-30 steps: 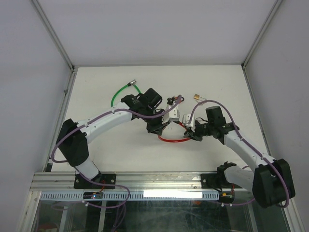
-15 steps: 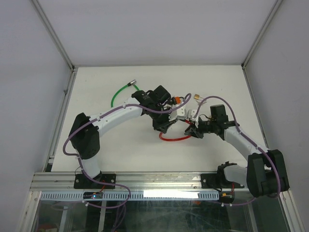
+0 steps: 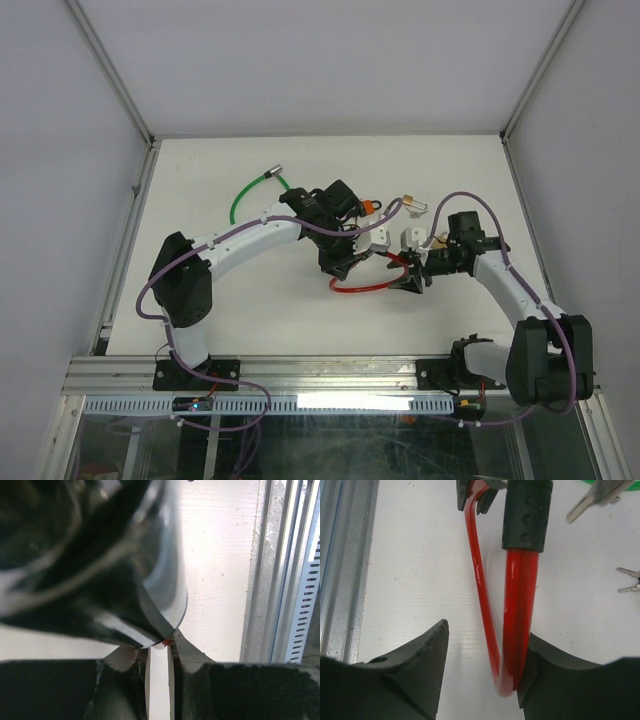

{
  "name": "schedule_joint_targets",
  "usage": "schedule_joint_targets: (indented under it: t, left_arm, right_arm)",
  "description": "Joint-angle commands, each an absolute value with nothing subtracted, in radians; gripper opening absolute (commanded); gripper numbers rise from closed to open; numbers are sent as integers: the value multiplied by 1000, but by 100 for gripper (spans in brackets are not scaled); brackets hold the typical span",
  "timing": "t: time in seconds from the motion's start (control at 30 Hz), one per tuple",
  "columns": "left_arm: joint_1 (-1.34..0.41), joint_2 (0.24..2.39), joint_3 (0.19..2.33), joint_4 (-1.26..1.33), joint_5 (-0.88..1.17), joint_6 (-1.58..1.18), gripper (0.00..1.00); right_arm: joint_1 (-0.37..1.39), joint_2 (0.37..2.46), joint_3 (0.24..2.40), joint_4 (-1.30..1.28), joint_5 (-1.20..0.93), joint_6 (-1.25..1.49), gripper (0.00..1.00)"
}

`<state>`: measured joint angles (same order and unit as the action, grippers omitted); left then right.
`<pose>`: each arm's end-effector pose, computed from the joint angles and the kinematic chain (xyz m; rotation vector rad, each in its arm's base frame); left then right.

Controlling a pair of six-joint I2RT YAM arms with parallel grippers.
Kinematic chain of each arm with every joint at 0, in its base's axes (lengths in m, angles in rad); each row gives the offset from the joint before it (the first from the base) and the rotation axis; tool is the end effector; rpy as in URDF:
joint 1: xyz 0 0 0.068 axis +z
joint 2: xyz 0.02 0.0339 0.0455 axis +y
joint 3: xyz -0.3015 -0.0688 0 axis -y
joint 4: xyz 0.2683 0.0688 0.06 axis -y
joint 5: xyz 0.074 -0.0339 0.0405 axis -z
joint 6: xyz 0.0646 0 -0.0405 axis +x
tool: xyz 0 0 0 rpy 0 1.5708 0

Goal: Lock with the key
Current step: Lock the lock.

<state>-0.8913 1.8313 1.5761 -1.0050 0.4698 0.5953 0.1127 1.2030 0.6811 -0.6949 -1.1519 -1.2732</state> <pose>0.2366 -0.3394 0.2699 1.9833 2.0018 -0.7315 0.2009 0.0821 0.2190 -1.5086 1.4402 0.9220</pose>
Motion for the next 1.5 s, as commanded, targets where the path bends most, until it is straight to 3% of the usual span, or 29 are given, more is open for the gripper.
schedule_joint_targets:
  t: [0.0, 0.27, 0.5, 0.83, 1.2, 1.47]
  left_arm:
    - [-902, 1853, 1603, -977, 431, 609, 0]
    - [-902, 1851, 1600, -979, 430, 619, 0]
    - [-902, 1858, 1600, -979, 436, 628, 0]
    - [-903, 1850, 1595, -978, 452, 646, 0]
    - [-904, 1848, 1597, -963, 474, 671, 0]
    - [-904, 1836, 1590, -955, 479, 678, 0]
  right_arm:
    - [85, 1151, 795, -921, -1211, -1420, 54]
    - [-30, 1218, 975, -1285, -1217, -1566, 55]
    - [-82, 1312, 1183, -1424, -1335, -1325, 52]
    - [-96, 1384, 1307, -1337, -1438, -899, 53]
    - [-49, 1303, 1222, -917, -1320, -417, 55]
    - [20, 1300, 1213, -828, -1252, -300, 54]
